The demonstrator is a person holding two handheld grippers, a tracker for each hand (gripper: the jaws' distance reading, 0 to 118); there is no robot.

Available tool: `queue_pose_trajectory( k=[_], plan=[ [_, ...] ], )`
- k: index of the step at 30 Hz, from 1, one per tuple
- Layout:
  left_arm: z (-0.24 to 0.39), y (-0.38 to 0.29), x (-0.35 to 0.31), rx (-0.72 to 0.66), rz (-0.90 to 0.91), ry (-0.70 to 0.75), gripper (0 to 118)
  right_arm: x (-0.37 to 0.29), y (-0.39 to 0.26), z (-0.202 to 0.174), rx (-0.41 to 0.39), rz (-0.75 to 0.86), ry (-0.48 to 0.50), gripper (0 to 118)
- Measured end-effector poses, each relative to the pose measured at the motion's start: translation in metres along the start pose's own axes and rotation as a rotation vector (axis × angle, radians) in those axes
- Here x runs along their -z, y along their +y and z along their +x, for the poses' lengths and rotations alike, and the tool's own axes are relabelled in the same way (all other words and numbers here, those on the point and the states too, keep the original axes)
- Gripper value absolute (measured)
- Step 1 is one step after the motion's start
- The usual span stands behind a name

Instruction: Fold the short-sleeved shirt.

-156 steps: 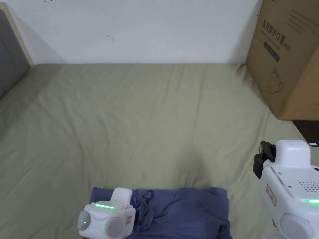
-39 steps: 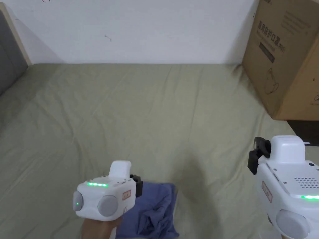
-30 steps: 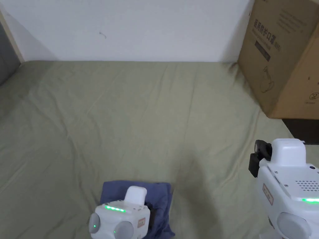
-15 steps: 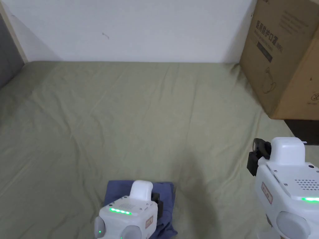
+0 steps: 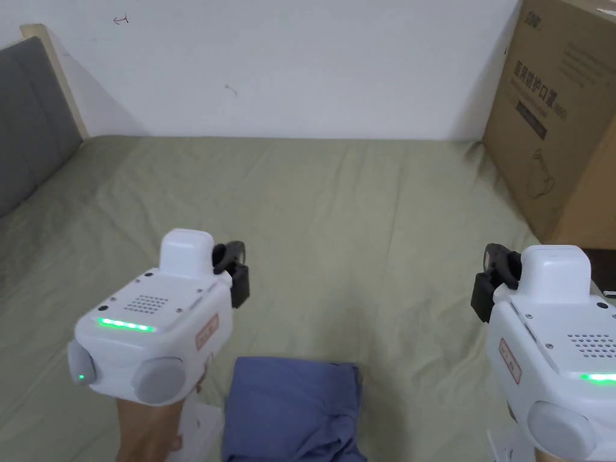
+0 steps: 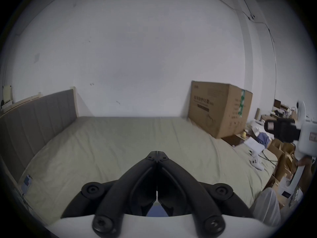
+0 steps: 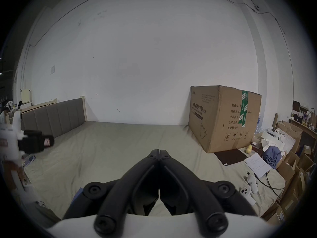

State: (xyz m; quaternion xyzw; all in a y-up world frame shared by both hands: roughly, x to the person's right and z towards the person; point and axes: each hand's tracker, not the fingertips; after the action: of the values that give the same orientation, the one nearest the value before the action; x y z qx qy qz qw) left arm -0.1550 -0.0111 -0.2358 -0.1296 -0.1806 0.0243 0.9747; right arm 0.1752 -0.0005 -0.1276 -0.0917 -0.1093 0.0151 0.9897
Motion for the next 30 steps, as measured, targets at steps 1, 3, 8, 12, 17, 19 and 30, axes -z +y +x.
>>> queue_pose_trajectory(
  k=[1, 3, 8, 12, 17, 19, 30],
  plan=[
    [-0.006, 0.004, -0.003, 0.0, 0.014, 0.017, 0, -0.001, 0.001, -0.002, -0.001, 0.007, 0.0, 0],
    [-0.02, 0.01, -0.008, 0.002, 0.043, 0.043, 0, -0.002, 0.004, -0.006, -0.003, 0.022, -0.003, 0],
    [-0.048, 0.01, -0.02, 0.037, 0.083, 0.13, 0, -0.006, 0.008, -0.012, -0.003, 0.049, -0.016, 0],
    [-0.066, 0.006, -0.026, 0.021, 0.098, 0.162, 0, -0.006, 0.008, -0.015, -0.009, 0.054, -0.015, 0],
    [-0.074, 0.006, -0.03, 0.001, 0.104, 0.19, 0, -0.005, 0.008, -0.018, -0.014, 0.057, -0.013, 0],
    [-0.075, 0.005, -0.03, -0.008, 0.104, 0.189, 0, -0.005, 0.008, -0.019, -0.018, 0.058, -0.014, 0],
    [-0.08, 0.0, -0.028, -0.021, 0.089, 0.182, 0, 0.013, -0.011, -0.037, -0.009, 0.005, 0.024, 0]
  ],
)
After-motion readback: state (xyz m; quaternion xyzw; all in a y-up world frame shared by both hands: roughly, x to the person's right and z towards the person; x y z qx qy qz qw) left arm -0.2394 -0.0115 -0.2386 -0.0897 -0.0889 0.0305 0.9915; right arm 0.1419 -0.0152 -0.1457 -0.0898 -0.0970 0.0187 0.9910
